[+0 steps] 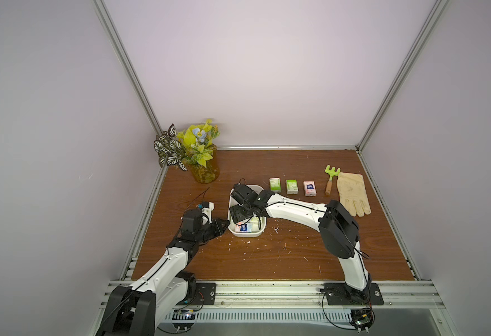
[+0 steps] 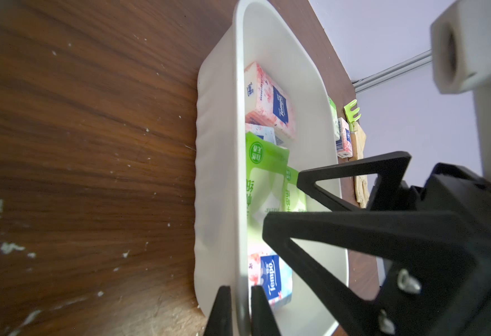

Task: Take the pocket tissues out of the storage box
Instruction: Pick up the pocket tissues from the storage box.

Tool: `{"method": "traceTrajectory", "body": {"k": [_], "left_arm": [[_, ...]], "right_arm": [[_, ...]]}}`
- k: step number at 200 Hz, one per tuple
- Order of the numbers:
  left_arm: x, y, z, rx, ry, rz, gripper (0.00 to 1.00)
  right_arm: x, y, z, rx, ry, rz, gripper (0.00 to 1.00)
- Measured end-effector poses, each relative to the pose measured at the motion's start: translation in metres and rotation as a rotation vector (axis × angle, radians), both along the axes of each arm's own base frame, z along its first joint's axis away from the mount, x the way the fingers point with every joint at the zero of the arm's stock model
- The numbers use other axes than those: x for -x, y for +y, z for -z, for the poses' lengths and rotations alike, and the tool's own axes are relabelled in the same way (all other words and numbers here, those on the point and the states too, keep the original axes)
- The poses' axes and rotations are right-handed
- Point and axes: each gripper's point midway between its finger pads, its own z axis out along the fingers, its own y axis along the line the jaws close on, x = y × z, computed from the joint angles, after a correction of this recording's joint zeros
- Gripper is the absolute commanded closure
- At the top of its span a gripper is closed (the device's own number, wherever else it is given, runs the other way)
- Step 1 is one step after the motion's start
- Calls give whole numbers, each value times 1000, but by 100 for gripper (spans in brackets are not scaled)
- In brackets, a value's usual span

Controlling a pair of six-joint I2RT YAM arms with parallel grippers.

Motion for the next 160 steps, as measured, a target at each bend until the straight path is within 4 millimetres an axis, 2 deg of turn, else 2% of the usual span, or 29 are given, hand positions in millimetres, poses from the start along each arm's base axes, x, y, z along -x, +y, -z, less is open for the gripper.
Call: {"method": "traceTrajectory", "body": {"k": [105, 160], "left_arm": [[0, 0, -1, 2, -5, 2, 94], [-1, 0, -1, 2, -5, 1, 95]], "right_arm": [[-2, 9, 24, 19, 28, -11, 14], [-10, -1, 25, 75, -14, 3, 15]]}}
